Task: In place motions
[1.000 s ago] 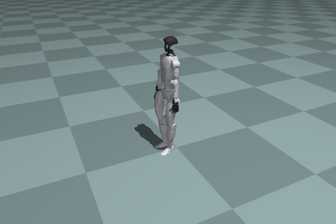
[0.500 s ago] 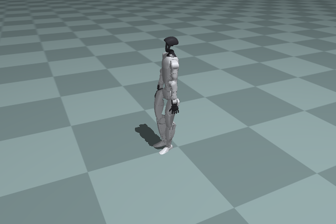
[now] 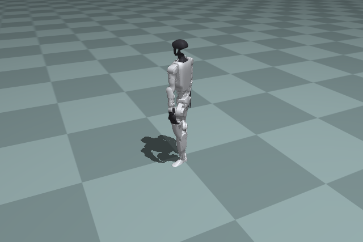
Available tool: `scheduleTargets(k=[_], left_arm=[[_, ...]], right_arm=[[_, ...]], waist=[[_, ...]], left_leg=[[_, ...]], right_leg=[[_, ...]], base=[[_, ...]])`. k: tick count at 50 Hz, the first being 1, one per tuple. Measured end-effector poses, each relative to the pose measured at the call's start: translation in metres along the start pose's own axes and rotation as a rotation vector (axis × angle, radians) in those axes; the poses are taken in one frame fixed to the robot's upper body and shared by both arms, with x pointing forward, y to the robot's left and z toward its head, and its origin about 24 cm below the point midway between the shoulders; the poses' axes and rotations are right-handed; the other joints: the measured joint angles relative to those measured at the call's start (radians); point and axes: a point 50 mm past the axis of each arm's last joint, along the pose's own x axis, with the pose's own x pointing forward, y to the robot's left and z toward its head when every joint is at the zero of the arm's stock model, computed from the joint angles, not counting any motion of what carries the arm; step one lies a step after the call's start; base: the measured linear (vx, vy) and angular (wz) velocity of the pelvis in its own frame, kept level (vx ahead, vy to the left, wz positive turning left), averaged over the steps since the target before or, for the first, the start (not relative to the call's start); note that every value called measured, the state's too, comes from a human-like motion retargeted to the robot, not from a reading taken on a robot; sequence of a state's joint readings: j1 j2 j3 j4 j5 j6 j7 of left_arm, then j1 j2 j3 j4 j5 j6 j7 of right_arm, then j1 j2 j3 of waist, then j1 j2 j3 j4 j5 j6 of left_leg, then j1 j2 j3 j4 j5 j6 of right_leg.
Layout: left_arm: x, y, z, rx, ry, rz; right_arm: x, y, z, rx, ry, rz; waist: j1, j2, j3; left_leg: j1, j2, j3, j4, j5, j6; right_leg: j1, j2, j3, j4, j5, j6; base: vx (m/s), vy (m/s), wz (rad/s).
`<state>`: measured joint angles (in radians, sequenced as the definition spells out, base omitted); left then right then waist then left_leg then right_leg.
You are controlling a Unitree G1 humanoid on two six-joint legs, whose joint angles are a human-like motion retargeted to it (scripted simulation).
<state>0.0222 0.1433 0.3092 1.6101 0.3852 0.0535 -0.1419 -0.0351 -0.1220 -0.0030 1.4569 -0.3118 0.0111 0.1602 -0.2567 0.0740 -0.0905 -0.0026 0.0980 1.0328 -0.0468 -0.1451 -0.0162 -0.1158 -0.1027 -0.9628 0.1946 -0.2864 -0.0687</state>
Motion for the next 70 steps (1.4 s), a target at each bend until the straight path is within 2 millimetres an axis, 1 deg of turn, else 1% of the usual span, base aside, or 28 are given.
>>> scheduleTargets(k=[2,5,8,11,15,18,21,28,30,33,35,38,39,40,42,43,45,48,52,55,56,57,58,59,60,62,65,70], left_arm=[[0.0,0.001,0.004,-0.008,-0.012,0.004],[-0.001,0.003,0.012,-0.012,-0.038,0.008],[-0.002,0.002,0.023,-0.011,-0.064,0.007],[-0.002,-0.005,0.035,-0.01,-0.096,-0.002],[-0.003,-0.016,0.049,-0.013,-0.158,-0.048],[-0.003,-0.021,0.055,0.007,-0.185,-0.073],[-0.003,-0.023,0.056,0.035,-0.184,-0.071],[-0.001,-0.023,0.04,0.056,-0.14,-0.035],[0.0,-0.023,0.035,0.053,-0.13,-0.018],[0.001,-0.021,0.025,0.041,-0.109,-0.006],[0.002,-0.018,0.019,0.021,-0.098,0.0],[0.002,-0.013,0.014,-0.022,-0.093,0.024],[0.002,-0.013,0.013,-0.037,-0.092,0.032],[0.002,-0.012,0.012,-0.051,-0.091,0.04],[0.002,-0.014,0.013,-0.076,-0.094,0.046],[0.002,-0.016,0.015,-0.086,-0.098,0.044],[0.003,-0.02,0.017,-0.094,-0.108,0.03],[0.003,-0.026,0.022,-0.074,-0.127,-0.002],[0.003,-0.033,0.026,-0.021,-0.141,-0.01],[0.003,-0.034,0.028,0.034,-0.141,-0.002],[0.003,-0.034,0.028,0.044,-0.141,-0.004],[0.003,-0.035,0.027,0.051,-0.138,-0.008],[0.003,-0.036,0.025,0.051,-0.132,-0.015],[0.004,-0.037,0.022,0.048,-0.123,-0.024],[0.004,-0.037,0.02,0.043,-0.114,-0.033],[0.004,-0.039,0.018,0.039,-0.101,-0.042],[0.003,-0.036,0.024,0.045,-0.115,-0.035],[0.003,-0.031,0.023,0.061,-0.111,-0.032]], right_arm=[[-0.001,-0.002,-0.01,0.048,0.036,-0.012],[-0.003,-0.004,-0.027,0.117,0.09,-0.034],[-0.004,-0.003,-0.041,0.161,0.136,-0.043],[-0.006,0.0,-0.052,0.19,0.163,-0.05],[-0.006,0.003,-0.06,0.192,0.178,-0.045],[-0.005,0.008,-0.056,0.182,0.165,-0.037],[-0.003,0.01,-0.046,0.176,0.127,-0.035],[0.001,0.008,-0.013,0.109,0.003,-0.037],[0.001,0.007,-0.006,0.099,-0.025,-0.036],[0.001,0.008,-0.001,0.104,-0.045,-0.029],[0.001,0.01,0.001,0.107,-0.051,-0.018],[0.002,0.01,0.001,0.106,-0.047,-0.012],[0.001,0.009,0.0,0.103,-0.042,-0.013],[0.001,0.008,-0.001,0.1,-0.036,-0.015],[0.001,0.004,-0.004,0.09,-0.024,-0.026],[0.0,0.001,-0.005,0.084,-0.017,-0.035],[-0.001,-0.005,-0.009,0.076,-0.003,-0.054],[-0.003,-0.012,-0.014,0.076,0.019,-0.077],[-0.004,-0.018,-0.025,0.103,0.054,-0.106],[-0.006,-0.018,-0.034,0.147,0.083,-0.114],[-0.006,-0.017,-0.037,0.158,0.093,-0.114],[-0.006,-0.017,-0.04,0.165,0.104,-0.112],[-0.006,-0.016,-0.044,0.167,0.117,-0.109],[-0.007,-0.014,-0.047,0.164,0.131,-0.104],[-0.007,-0.012,-0.05,0.158,0.144,-0.099],[-0.006,-0.006,-0.052,0.163,0.149,-0.094],[-0.005,0.0,-0.05,0.203,0.127,-0.084],[-0.005,0.012,-0.058,0.154,0.158,-0.022]], waist=[[0.011,-0.013,-0.008],[0.008,-0.037,-0.005],[-0.022,-0.032,-0.002],[-0.036,-0.022,-0.003],[-0.057,-0.004,-0.009],[-0.07,0.009,-0.019],[-0.072,0.02,-0.032],[-0.097,0.062,-0.06],[-0.098,0.061,-0.067],[-0.099,0.028,-0.083],[-0.096,-0.02,-0.096],[-0.082,-0.099,-0.109],[-0.073,-0.112,-0.105],[-0.063,-0.121,-0.098],[-0.03,-0.124,-0.066],[-0.012,-0.132,-0.053],[0.009,-0.149,-0.032],[-0.014,-0.135,-0.018],[0.004,-0.098,-0.01],[0.034,-0.069,0.012],[0.039,-0.053,0.017],[0.041,-0.04,0.019],[0.038,-0.032,0.012],[0.022,-0.018,0.001],[0.001,0.0,-0.012],[-0.009,0.005,-0.018],[-0.013,-0.001,-0.004],[0.004,0.01,-0.044]], left_leg=[[0.005,-0.012,0.029,0.006,-0.009,-0.008],[0.02,-0.038,0.046,0.015,-0.019,-0.013],[0.029,-0.032,0.051,0.029,-0.019,-0.019],[0.036,-0.019,0.058,0.042,-0.015,-0.025],[0.05,-0.006,0.073,0.041,-0.01,-0.034],[0.055,0.004,0.09,0.042,-0.006,-0.043],[0.058,0.013,0.112,0.043,-0.002,-0.055],[0.077,0.045,0.18,0.061,0.005,-0.081],[0.092,0.052,0.203,0.082,0.013,-0.076],[0.115,0.064,0.178,0.154,0.046,-0.025],[0.121,0.073,0.139,0.246,0.07,0.047],[0.041,0.138,-0.025,0.524,0.039,0.194],[0.003,0.161,-0.099,0.607,0.029,0.206],[-0.034,0.179,-0.176,0.677,0.022,0.203],[-0.118,0.143,-0.388,0.748,0.026,0.169],[-0.131,0.112,-0.438,0.753,0.023,0.162],[-0.14,0.078,-0.47,0.748,0.005,0.164],[-0.16,0.034,-0.547,0.687,-0.04,0.148],[-0.212,-0.027,-0.657,0.567,-0.077,0.058],[-0.186,-0.055,-0.672,0.393,-0.065,0.012],[-0.171,-0.059,-0.678,0.326,-0.029,0.0],[-0.156,-0.068,-0.686,0.267,0.006,0.004],[-0.144,-0.084,-0.7,0.228,0.041,0.043],[-0.138,-0.076,-0.71,0.209,0.058,0.036],[-0.137,-0.056,-0.72,0.2,0.066,0.008],[-0.119,-0.058,-0.703,0.153,0.097,0.006],[-0.066,-0.073,-0.684,0.096,0.108,0.011],[-0.036,-0.08,-0.644,0.042,0.105,0.017]], right_leg=[[-0.019,-0.01,0.028,0.0,0.046,-0.011],[-0.052,-0.014,0.135,-0.026,0.191,-0.046],[-0.035,0.002,0.139,-0.071,0.205,-0.041],[-0.018,0.022,0.156,-0.117,0.218,-0.039],[-0.004,0.056,0.181,-0.166,0.23,-0.039],[-0.005,0.078,0.206,-0.189,0.231,-0.042],[-0.019,0.09,0.233,-0.185,0.223,-0.042],[-0.059,0.118,0.33,-0.154,0.188,-0.037],[-0.062,0.119,0.365,-0.151,0.181,-0.036],[-0.055,0.09,0.409,-0.148,0.176,-0.029],[-0.047,0.044,0.44,-0.144,0.176,-0.024],[-0.038,-0.031,0.49,-0.132,0.18,-0.017],[-0.032,-0.037,0.502,-0.132,0.183,-0.019],[-0.024,-0.038,0.511,-0.133,0.187,-0.023],[-0.004,-0.021,0.537,-0.139,0.201,-0.033],[0.003,-0.023,0.556,-0.139,0.207,-0.035],[0.014,-0.038,0.583,-0.134,0.215,-0.036],[0.025,-0.039,0.58,-0.132,0.218,-0.034],[0.024,-0.003,0.634,-0.14,0.232,-0.034],[0.039,0.041,0.679,-0.141,0.236,-0.037],[0.047,0.063,0.689,-0.142,0.235,-0.038],[0.053,0.081,0.699,-0.144,0.234,-0.037],[0.056,0.09,0.708,-0.145,0.234,-0.035],[0.054,0.1,0.707,-0.145,0.233,-0.032],[0.05,0.111,0.701,-0.144,0.232,-0.03],[0.048,0.117,0.718,-0.14,0.235,-0.027],[0.064,0.118,0.72,-0.138,0.237,-0.027],[0.052,0.13,0.753,-0.135,0.239,-0.014]], base=[[-0.26,0.13,-1.41],[-0.29,0.1,-0.81],[-0.24,0.1,-0.12],[-0.24,0.09,-0.05],[-0.18,0.08,-0.19],[-0.2,0.07,-0.34],[-0.22,0.08,-0.47],[-0.19,0.09,-0.52],[-0.17,0.08,-0.64],[-0.08,0.04,-0.62],[-0.06,0.01,-0.75],[-0.06,0.0,-0.88],[-0.1,0.01,-1.0],[-0.08,0.04,-1.12],[-0.11,0.06,-1.32],[-0.13,0.06,-1.34],[-0.11,0.07,-0.99],[-0.07,0.06,-0.36],[-0.01,0.02,-0.9],[0.07,-0.02,-1.09],[0.13,-0.03,-0.88],[0.19,-0.06,-0.79],[0.23,-0.08,-0.51],[0.26,-0.1,-0.18],[0.2,-0.1,-0.15],[0.11,-0.09,-0.26],[0.11,-0.09,-0.34],[0.2,-0.12,-0.39]])
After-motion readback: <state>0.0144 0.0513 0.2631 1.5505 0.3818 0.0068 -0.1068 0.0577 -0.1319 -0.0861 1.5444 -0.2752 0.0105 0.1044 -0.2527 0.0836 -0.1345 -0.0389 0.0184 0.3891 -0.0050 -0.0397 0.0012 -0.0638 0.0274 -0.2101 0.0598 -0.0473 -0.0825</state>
